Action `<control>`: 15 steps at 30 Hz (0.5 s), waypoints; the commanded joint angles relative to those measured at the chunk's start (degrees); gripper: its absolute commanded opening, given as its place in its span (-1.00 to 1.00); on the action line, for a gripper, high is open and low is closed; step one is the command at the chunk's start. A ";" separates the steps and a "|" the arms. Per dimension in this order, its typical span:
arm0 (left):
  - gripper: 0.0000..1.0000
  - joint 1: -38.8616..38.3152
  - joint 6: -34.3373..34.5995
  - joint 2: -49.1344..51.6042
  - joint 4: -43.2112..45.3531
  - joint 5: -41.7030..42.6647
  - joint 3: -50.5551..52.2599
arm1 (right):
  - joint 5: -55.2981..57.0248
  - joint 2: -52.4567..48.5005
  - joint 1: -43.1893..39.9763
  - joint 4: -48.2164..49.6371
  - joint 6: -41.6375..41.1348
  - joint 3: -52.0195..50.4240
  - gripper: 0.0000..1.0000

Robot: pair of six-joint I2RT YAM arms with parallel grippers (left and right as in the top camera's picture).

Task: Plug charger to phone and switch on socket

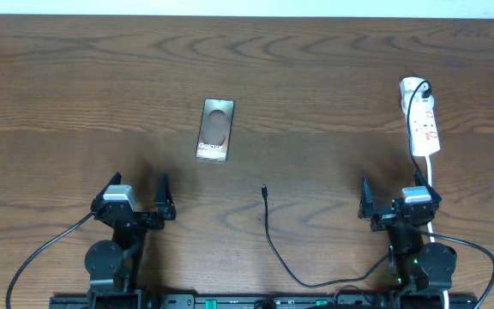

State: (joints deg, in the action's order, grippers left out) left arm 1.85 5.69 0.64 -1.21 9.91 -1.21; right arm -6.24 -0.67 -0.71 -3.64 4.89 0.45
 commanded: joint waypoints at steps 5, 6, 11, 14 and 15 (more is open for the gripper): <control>0.94 0.28 -0.96 -0.04 -1.99 -0.31 0.98 | -0.13 0.28 0.37 -0.15 0.33 -0.13 0.99; 0.94 0.28 -0.98 -0.04 -1.99 -0.31 0.98 | -0.13 0.28 0.37 -0.15 0.33 -0.13 0.99; 0.94 0.28 -1.03 -0.04 -1.97 -0.42 0.98 | -0.13 0.28 0.37 -0.15 0.33 -0.13 0.99; 0.94 0.33 -2.69 -0.04 -0.42 -4.31 0.98 | -0.13 0.28 0.37 -0.15 0.33 -0.13 0.99; 0.94 0.33 -2.69 -0.04 1.55 -3.52 0.96 | -0.13 0.28 0.37 -0.15 0.33 -0.13 0.99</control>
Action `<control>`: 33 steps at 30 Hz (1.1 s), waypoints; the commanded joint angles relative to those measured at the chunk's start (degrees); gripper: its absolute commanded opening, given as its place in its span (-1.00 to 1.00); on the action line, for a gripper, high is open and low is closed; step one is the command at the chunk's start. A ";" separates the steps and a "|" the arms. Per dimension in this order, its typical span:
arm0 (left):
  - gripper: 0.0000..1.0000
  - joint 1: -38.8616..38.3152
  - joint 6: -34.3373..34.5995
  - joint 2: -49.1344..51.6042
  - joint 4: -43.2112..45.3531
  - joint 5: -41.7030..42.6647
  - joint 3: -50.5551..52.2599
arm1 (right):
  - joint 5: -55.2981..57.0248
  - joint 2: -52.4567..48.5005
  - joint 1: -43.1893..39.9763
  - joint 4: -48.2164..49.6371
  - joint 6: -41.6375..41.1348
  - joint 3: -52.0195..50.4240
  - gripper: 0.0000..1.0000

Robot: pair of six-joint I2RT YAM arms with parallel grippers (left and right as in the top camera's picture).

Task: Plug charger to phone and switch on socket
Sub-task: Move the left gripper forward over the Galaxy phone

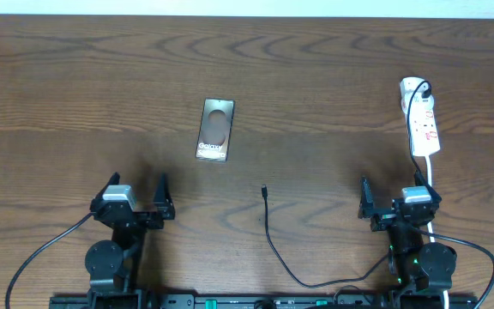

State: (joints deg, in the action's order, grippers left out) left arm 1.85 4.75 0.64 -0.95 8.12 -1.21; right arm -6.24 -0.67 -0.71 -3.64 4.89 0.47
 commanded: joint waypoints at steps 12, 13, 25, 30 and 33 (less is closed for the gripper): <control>0.94 0.33 1.90 12.33 -12.37 1.79 -27.28 | -0.13 0.28 0.37 -0.15 0.33 -0.15 0.99; 0.94 0.33 1.92 15.06 -14.75 1.99 -31.06 | -0.13 0.28 0.37 -0.15 0.33 -0.15 0.99; 0.94 -0.50 1.29 64.46 -65.83 3.37 -98.33 | -0.13 0.28 0.37 -0.15 0.33 -0.15 0.99; 0.94 -2.64 1.31 81.46 -82.82 3.26 -116.04 | -0.15 0.28 0.37 -0.15 0.33 -0.15 0.99; 0.94 -3.82 1.55 87.25 -84.35 3.34 -117.15 | -0.13 0.28 0.37 -0.15 0.33 -0.15 0.99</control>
State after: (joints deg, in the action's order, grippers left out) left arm -0.73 6.15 82.15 -84.05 10.83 -116.36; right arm -6.24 -0.69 -0.71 -3.62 4.91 0.40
